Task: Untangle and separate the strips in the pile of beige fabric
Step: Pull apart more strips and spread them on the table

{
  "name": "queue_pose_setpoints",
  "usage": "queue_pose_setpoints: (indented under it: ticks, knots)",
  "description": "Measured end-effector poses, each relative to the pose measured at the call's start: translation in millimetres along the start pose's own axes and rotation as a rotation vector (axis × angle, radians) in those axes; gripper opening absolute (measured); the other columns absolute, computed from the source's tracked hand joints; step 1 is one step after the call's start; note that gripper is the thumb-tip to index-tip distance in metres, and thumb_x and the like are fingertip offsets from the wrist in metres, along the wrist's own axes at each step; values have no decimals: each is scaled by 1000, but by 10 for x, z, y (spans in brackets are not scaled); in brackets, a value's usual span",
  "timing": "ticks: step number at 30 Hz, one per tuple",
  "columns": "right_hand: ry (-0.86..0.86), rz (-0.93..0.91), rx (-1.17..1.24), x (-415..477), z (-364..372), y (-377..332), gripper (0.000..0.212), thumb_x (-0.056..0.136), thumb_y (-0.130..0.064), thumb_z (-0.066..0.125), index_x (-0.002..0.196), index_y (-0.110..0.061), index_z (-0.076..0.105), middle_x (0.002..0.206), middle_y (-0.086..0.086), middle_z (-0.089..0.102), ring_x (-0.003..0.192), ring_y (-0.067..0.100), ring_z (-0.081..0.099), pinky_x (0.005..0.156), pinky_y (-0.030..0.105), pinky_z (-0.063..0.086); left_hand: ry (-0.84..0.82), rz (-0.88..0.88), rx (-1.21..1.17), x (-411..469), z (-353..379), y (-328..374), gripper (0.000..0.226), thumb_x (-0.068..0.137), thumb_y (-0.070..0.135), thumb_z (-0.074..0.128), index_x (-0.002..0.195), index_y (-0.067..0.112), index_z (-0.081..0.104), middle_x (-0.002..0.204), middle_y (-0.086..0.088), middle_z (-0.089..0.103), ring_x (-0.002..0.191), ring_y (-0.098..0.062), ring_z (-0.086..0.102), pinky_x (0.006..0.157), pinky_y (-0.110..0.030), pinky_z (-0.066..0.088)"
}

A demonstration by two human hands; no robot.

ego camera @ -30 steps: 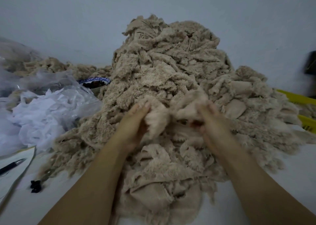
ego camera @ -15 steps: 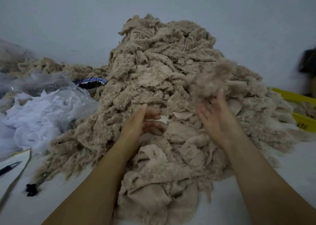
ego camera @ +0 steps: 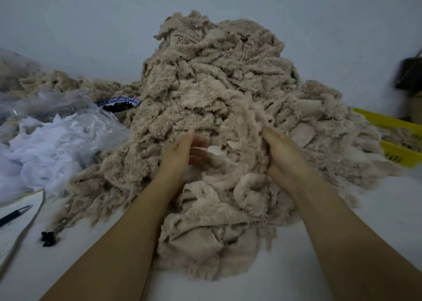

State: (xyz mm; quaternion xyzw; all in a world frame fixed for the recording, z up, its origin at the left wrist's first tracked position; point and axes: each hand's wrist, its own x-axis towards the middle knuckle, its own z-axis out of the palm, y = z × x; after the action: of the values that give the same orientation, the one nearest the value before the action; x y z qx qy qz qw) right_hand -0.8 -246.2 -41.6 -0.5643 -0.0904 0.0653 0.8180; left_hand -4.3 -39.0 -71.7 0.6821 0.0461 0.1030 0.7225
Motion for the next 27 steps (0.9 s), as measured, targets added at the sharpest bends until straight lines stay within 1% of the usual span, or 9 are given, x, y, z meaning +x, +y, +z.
queue_pose_setpoints:
  ticks: [2, 4, 7, 9, 13, 17, 22, 25, 27]
  knots:
    - [61, -3, 19, 21, 30, -123, 26, 104, -27, 48, 111, -14, 70, 100, 6, 77, 93, 20, 74, 72, 33, 61, 48, -6, 20, 50, -15, 77, 42, 105, 37, 44, 91, 10, 72, 87, -3, 77, 70, -14, 70, 65, -26, 59]
    - [86, -74, -126, 50, 36, -175, 21, 102, -28, 51, 105, -19, 70, 92, 1, 77, 89, 22, 74, 72, 34, 60, 37, -1, 48, 90, -7, 124, 41, 105, 35, 43, 90, 12, 73, 85, 0, 77, 68, -10, 69, 65, -24, 58]
    - [-186, -71, -546, -37, 96, -208, 31, 94, -53, 56, 93, -30, 77, 95, -7, 77, 92, 12, 73, 80, 26, 60, 63, -8, 79, 126, 51, 240, 35, 104, 36, 44, 89, 19, 72, 83, 1, 76, 61, -4, 67, 56, -20, 52]
    - [-242, -11, -649, -63, 74, -204, 49, 92, -63, 49, 91, -24, 79, 97, -6, 77, 92, 10, 73, 80, 21, 59, 103, 8, 118, 151, 82, 341, 34, 103, 34, 44, 86, 23, 71, 86, 1, 75, 59, -3, 66, 55, -20, 50]
    - [79, 50, -660, -11, -83, -89, 40, 103, -40, 45, 90, -16, 74, 92, 5, 77, 77, 13, 71, 70, 25, 56, 111, 76, 126, 264, 258, 612, 36, 104, 31, 41, 87, 14, 69, 82, 1, 73, 64, -8, 65, 57, -22, 50]
    - [167, 119, -839, -159, -91, 279, 39, 103, -37, 44, 82, -18, 70, 86, 5, 71, 77, 18, 64, 65, 29, 45, 34, 226, 293, 391, 812, 780, 37, 103, 32, 37, 86, 16, 66, 89, -1, 70, 75, -16, 65, 67, -33, 51]
    - [269, 91, -673, -267, 7, 446, 43, 102, -37, 42, 72, -14, 62, 71, 3, 69, 65, 14, 62, 60, 28, 43, 9, 471, 666, 202, 1172, 132, 38, 107, 27, 35, 87, 2, 56, 86, -10, 53, 79, -26, 49, 71, -42, 41]
    - [395, 130, -407, -303, -51, 478, 38, 100, -27, 44, 72, -9, 61, 55, 4, 66, 49, 15, 61, 51, 27, 48, 149, 468, 595, 16, 1055, -177, 34, 107, 23, 36, 91, 1, 57, 92, -10, 52, 85, -25, 49, 74, -40, 42]
    - [485, 137, -360, -221, -96, 466, 33, 99, -26, 44, 74, -11, 61, 64, 6, 68, 59, 18, 64, 63, 36, 54, 215, 511, 554, -119, 1012, -203, 30, 106, 26, 33, 86, 10, 49, 89, -2, 46, 80, -20, 44, 68, -36, 38]
